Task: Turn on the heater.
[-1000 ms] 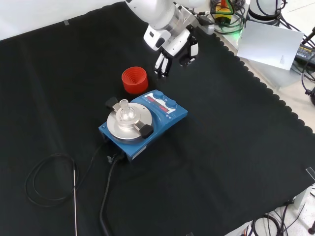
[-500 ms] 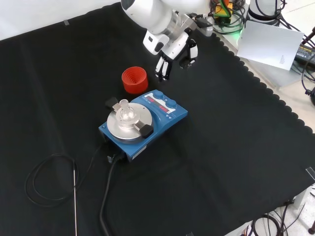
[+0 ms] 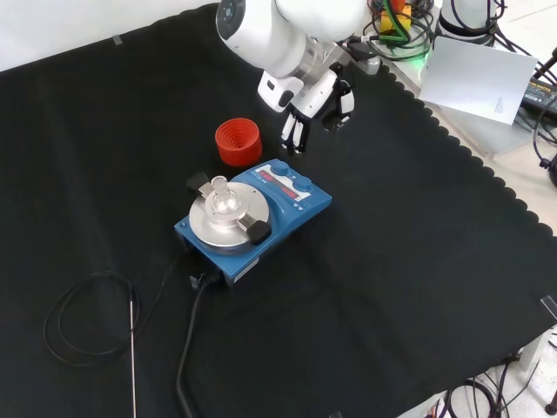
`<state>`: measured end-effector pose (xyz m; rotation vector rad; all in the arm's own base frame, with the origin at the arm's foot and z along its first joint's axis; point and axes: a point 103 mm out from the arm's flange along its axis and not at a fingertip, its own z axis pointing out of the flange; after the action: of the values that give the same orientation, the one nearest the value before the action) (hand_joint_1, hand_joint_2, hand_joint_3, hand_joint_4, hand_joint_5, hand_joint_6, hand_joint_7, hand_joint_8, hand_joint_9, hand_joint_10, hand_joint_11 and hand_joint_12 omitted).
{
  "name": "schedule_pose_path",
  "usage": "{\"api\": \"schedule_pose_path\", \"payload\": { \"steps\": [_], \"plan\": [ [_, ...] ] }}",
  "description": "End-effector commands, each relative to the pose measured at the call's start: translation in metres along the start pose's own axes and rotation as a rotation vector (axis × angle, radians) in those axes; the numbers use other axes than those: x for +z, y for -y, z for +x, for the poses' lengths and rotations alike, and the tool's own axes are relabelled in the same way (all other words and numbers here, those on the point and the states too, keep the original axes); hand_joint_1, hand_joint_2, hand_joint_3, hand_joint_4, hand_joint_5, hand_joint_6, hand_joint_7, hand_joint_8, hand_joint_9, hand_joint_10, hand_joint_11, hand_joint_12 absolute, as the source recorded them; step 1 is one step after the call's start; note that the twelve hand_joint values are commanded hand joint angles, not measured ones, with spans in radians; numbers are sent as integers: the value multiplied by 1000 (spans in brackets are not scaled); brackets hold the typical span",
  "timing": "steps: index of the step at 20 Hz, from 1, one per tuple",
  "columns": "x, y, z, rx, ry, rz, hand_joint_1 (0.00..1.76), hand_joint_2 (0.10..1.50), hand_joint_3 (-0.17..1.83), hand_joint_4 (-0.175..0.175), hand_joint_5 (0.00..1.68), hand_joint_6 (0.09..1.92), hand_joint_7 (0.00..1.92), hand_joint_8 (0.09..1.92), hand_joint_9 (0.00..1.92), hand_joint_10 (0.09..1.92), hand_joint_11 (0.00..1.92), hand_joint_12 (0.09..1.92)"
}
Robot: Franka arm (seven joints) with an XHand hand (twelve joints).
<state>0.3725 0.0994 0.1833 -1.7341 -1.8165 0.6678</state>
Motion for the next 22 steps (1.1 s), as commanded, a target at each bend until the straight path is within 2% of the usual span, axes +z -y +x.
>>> {"api": "schedule_pose_path", "payload": {
  "steps": [1,10,16,22],
  "plan": [
    [7,-5,10,-8,9,10,1444,607,1058,-82,399,87,1694,1708,1825,1665,1737,1394],
    [19,-15,21,-25,17,29,1442,607,1063,-81,396,87,1693,1706,1824,1663,1737,1393],
    [20,-23,17,-23,15,32,1440,607,1065,-80,398,87,1693,1704,1824,1662,1739,1392],
    [13,-25,11,-21,31,8,1439,608,1065,-80,398,87,1694,1703,1824,1661,1740,1392]
  ]
}}
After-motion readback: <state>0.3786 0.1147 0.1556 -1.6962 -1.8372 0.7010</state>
